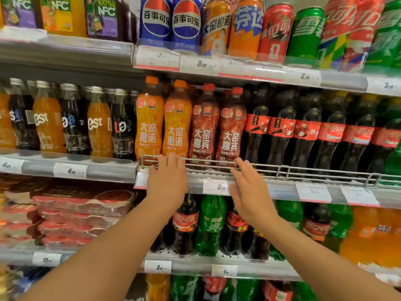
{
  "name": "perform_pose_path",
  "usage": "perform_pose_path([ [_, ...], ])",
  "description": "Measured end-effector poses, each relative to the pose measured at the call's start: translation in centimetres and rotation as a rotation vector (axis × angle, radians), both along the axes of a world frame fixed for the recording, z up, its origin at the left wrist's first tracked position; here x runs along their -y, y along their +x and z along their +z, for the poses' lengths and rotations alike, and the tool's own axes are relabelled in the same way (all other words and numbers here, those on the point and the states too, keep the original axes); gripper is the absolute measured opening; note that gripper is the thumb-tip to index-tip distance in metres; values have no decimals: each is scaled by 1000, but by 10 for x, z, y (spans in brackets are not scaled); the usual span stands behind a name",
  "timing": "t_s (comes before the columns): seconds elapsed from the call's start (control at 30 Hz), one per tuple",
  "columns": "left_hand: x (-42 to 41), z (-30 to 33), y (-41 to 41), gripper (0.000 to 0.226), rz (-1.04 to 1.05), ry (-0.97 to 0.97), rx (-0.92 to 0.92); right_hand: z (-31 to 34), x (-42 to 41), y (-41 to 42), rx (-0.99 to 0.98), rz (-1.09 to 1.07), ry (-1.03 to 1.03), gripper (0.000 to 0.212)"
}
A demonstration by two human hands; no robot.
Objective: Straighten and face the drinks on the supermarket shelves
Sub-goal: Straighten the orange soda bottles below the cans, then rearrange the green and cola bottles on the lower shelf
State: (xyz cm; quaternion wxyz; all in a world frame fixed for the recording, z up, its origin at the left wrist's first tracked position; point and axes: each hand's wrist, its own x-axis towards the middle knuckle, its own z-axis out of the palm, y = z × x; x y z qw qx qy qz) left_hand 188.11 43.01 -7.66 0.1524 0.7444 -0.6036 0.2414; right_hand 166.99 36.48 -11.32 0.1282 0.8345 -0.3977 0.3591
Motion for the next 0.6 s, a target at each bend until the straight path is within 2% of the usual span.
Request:
perform_pose_path([
  [0.1,0,-4,3,84,-27,-13,-23,-19,4,-5,-105,-68,-109,43],
  [0.27,-4,-9,6,93,-66,-26,-42,-31,4,3,-56,-163,-143,45],
  [0.47,-3,-8,11,86,-119,-66,-105,-25,-4,3,-66,-175,-30,52],
  [0.6,-4,-17,16,86,-164,-96,-123,-18,-8,-20,-208,-89,101,49],
])
